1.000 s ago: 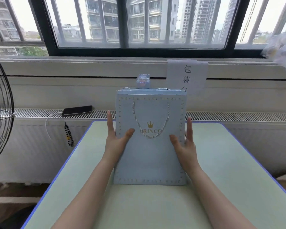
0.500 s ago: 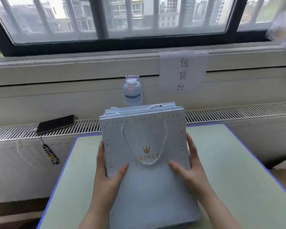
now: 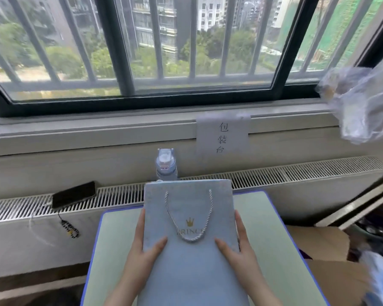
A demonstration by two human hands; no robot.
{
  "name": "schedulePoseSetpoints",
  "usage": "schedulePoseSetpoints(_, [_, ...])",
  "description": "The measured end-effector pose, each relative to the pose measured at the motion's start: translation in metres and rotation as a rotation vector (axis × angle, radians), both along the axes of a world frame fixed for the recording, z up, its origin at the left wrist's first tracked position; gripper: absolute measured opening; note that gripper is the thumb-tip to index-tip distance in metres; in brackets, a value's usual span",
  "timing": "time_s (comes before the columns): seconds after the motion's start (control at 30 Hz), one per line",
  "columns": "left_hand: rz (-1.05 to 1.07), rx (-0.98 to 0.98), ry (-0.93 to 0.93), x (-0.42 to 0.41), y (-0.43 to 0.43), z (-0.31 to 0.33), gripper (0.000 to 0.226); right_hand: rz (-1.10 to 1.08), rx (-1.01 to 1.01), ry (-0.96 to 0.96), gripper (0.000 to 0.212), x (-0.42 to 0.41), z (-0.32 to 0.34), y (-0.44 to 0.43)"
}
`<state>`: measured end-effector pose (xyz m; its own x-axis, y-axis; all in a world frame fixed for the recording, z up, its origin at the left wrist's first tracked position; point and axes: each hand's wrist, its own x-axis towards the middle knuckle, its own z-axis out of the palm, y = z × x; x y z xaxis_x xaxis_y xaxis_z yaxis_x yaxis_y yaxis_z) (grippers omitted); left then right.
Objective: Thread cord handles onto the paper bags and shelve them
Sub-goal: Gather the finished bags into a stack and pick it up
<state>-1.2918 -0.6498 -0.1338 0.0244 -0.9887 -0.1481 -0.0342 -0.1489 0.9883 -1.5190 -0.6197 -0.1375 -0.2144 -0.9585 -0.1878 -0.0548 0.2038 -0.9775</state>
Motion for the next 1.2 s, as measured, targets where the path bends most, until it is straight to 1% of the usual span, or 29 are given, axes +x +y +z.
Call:
schedulePoseSetpoints(0.17, [-0.003,0.057,-0.001,0.019,0.008,0.011,0.074,0.017,0.062,0.025,0.074,0.021,0.006,0.009])
schedulePoseSetpoints(0.3, [-0.050,0.109,0.009,0.048,0.024,0.017,0.080,-0.005,0.031,-0.006,0.071,0.050,0.011,0.025])
schedulePoseSetpoints(0.37, [-0.083,0.108,-0.002,0.066,0.034,0.018,0.079,-0.038,0.008,-0.004,0.071,0.067,0.014,0.040])
schedulePoseSetpoints(0.47, [-0.177,0.098,0.032,0.094,0.056,0.019,0.080,-0.112,-0.012,0.005,0.071,0.098,0.018,0.078])
schedulePoseSetpoints(0.53, [-0.221,0.112,0.016,0.113,0.078,0.021,0.082,-0.168,-0.016,-0.003,0.072,0.119,0.021,0.111])
schedulePoseSetpoints(0.7, [-0.328,0.145,0.016,0.143,0.141,0.025,0.085,-0.315,0.055,-0.044,0.068,0.159,0.031,0.203])
schedulePoseSetpoints(0.83, [-0.387,0.187,0.023,0.168,0.184,0.028,0.088,-0.349,0.058,-0.042,0.068,0.188,0.033,0.255])
schedulePoseSetpoints(0.9, [-0.351,0.188,0.028,0.183,0.200,0.030,0.088,-0.343,0.040,-0.039,0.066,0.200,0.034,0.266])
schedulePoseSetpoints(1.03, [-0.268,0.128,0.020,0.217,0.224,0.030,0.080,-0.288,0.043,-0.034,0.065,0.230,0.033,0.277])
schedulePoseSetpoints(1.2, [-0.195,0.107,0.040,0.251,0.264,0.017,0.079,-0.222,0.078,-0.032,0.070,0.258,0.025,0.304])
